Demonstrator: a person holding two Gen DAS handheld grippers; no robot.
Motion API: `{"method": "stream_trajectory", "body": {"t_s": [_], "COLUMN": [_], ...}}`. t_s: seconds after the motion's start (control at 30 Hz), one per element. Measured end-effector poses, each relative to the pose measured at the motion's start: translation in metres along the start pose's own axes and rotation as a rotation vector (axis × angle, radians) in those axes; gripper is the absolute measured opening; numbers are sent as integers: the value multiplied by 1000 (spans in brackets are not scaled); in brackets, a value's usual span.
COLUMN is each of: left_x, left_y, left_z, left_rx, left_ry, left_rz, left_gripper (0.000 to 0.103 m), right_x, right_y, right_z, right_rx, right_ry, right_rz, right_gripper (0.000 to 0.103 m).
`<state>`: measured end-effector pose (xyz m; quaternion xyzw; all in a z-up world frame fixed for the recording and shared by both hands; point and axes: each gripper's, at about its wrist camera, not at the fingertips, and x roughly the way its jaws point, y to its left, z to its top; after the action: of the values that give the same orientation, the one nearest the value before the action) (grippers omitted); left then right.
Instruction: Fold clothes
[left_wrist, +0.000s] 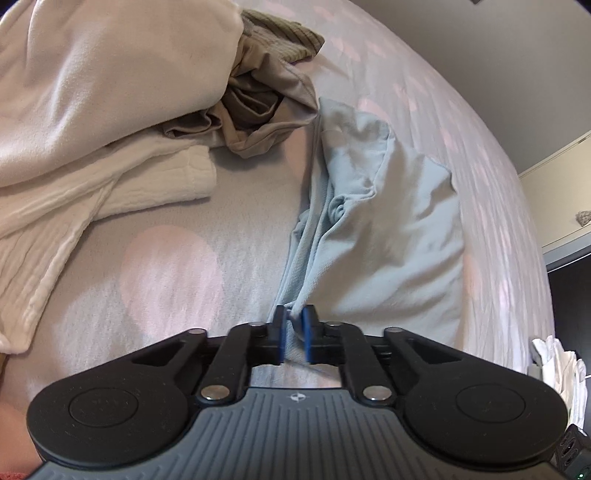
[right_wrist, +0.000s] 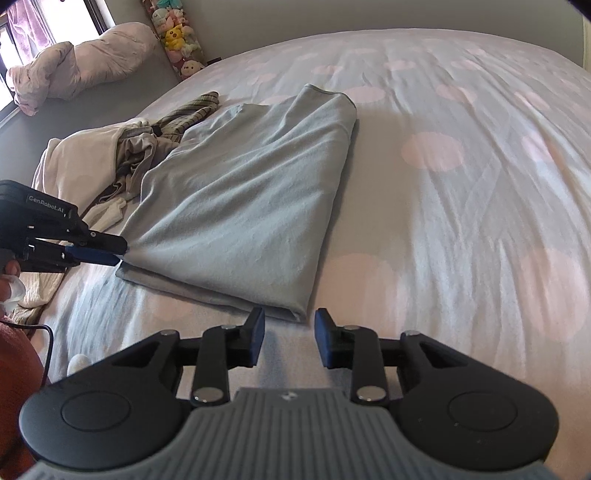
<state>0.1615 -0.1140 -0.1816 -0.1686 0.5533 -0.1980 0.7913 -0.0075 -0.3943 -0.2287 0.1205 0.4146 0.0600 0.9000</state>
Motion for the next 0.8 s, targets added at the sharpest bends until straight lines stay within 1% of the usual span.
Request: {"method": "stream_trajectory", "body": {"t_s": [0.03, 0.07, 0.13, 0.17, 0.23, 0.27, 0.33, 0.43, 0.53, 0.6, 0.67, 0.73, 0.8], "left_x": [-1, -1, -3, -8, -19, -25, -32, -25, -5, 6, 13, 13, 7], "left_y": [-1, -3, -4, -4, -3, -2, -4, -3, -4, -7, -8, -6, -2], "left_z": [0, -1, 0, -1, -3, -4, -9, -11, -8, -7, -6, -6, -7], "left_rx": [6, 13, 19, 13, -1, -11, -14, 0, 12, 28, 35, 23, 1], "left_ry": [-1, -1, -9, -29, -71, -87, -83, -11, 66, 92, 107, 107, 91], "left_rz": [-8, -8, -19, -27, -45, -61, -64, -3, 78, 123, 146, 141, 116], "left_gripper": [3, 3, 2, 2, 2, 2, 1, 1, 1, 2, 2, 2, 4], "right_x": [0, 0, -1, -4, -12, -13, -14, -15, -12, -8, -6, -4, -4], "right_y": [1, 1, 0, -2, -6, -7, -8, -9, -10, -10, -12, -13, -13], "right_z": [0, 0, 0, -1, -1, -1, -1, -1, 1, 1, 2, 2, 1], "right_rx": [-2, -2, 8, 20, 47, 50, 55, 62, 63, 63, 71, 75, 76], "right_ry": [-1, -3, -13, -36, -87, -91, -93, -96, -69, -46, -33, -20, -13], "right_rz": [-1, -3, -6, 2, 18, 19, 17, 15, 10, 7, 12, 15, 21], "right_gripper": [28, 19, 12, 6, 5, 5, 5, 5, 5, 5, 5, 5, 7]}}
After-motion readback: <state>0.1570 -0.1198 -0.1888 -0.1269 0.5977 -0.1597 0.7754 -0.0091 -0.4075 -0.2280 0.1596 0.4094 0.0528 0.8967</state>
